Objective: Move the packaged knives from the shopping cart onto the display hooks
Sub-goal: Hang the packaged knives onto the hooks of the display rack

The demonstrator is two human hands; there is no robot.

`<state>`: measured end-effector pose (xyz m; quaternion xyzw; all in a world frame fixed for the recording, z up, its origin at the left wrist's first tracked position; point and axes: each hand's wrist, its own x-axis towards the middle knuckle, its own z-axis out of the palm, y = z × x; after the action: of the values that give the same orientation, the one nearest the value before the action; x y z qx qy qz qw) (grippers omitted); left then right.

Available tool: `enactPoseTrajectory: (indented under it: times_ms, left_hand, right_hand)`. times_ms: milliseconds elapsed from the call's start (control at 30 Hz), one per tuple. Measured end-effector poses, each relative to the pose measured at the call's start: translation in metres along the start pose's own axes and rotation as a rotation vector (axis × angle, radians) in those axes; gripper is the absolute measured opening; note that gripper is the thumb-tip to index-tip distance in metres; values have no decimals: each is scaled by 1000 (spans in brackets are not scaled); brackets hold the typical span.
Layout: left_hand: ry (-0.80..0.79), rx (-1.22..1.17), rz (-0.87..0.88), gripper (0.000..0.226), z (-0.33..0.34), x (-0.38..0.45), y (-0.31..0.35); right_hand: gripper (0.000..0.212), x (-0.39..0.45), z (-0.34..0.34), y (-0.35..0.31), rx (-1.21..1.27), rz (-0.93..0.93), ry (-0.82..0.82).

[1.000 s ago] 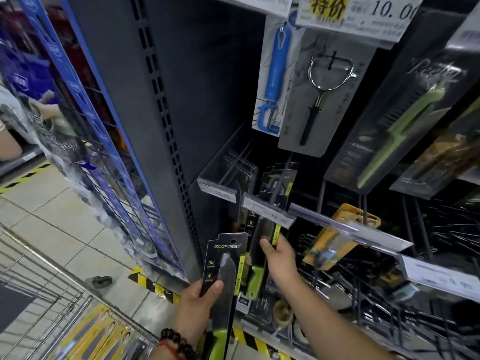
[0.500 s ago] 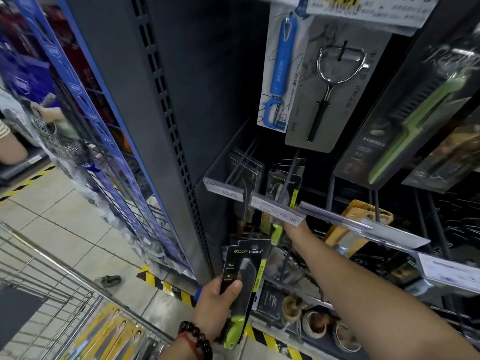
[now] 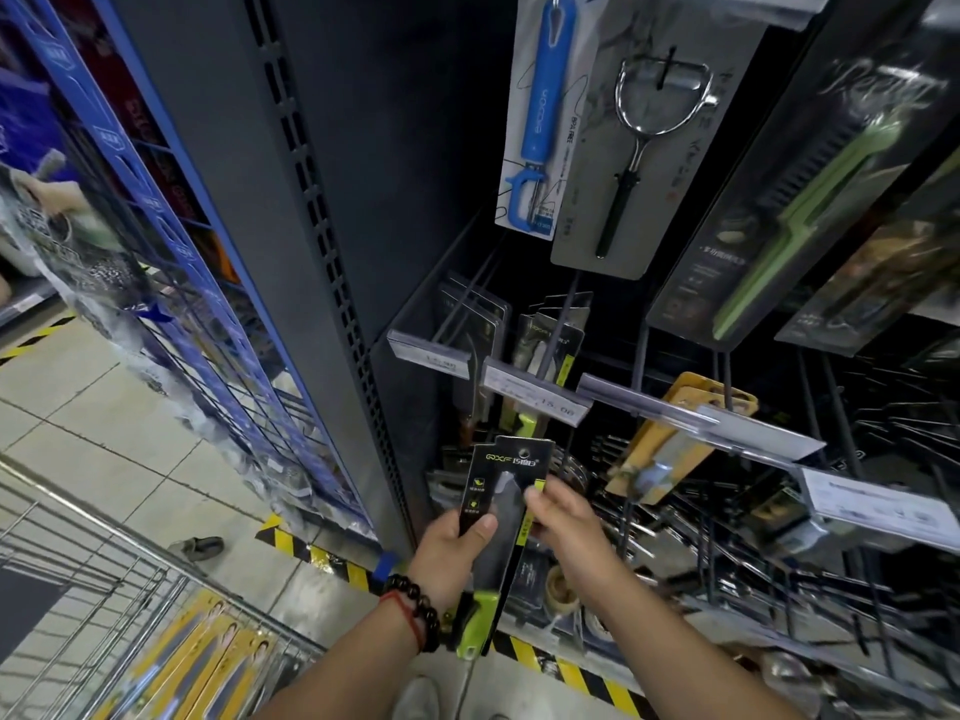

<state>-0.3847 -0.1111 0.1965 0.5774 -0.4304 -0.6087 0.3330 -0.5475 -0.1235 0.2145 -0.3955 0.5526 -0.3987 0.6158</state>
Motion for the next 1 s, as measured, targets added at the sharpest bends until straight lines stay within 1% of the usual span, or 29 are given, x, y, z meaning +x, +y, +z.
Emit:
enactPoseTrajectory:
  times_ms: [33,100,133,167,200,267,333,400,467,533,600,667,733,933,1000]
  left_hand:
    - [-32,-8,4,23,2,2,-1]
    - [-61,6,28,19,6,3,2]
    - [1,55,64,19,7,4,5]
    - [135,133,115,22,5,5,9]
    - [301,220,165,32,1,4,17]
    - [592,289,279,61,-12,-3,39]
    - [765,313,382,85,-32,-6,64]
    - [869,392,468,102,-57,-1,83]
    - [903,518,515,110,-77,10,99]
    - [872,619,544,112,-88,20,111]
    - [840,664,534,112,-93,29,118]
    - [850,696,548,110,-97,37,117]
    - [876,725,579,107,-102,44,112]
    - [885,789,622,107,-111,53,103]
    - [890,792,642,108,-113,53,102]
  right_hand:
    - [9,0,4,-2,-43,-41,-14]
    - [10,2,8,-6,-94,-96,0]
    - [12,2,10,-11,-108,-111,17]
    - [15,5,10,-14,-130,-122,36]
    - [16,6,11,-19,-154,-126,53]
    - [15,11,10,-24,-185,-133,90]
    - [11,18,8,-30,-200,-143,120]
    - [7,24,9,-36,-196,-153,141]
    - [7,30,12,-42,-171,-169,166]
    - [12,36,13,-45,-176,-193,195]
    - [5,40,15,-49,-190,-209,212]
    - [23,43,16,-52,-210,-243,220]
    - [30,45,18,-55,-211,-266,227]
    - [17,48,10,-46,-222,-262,275]
    - [22,46,9,-45,-236,-263,269]
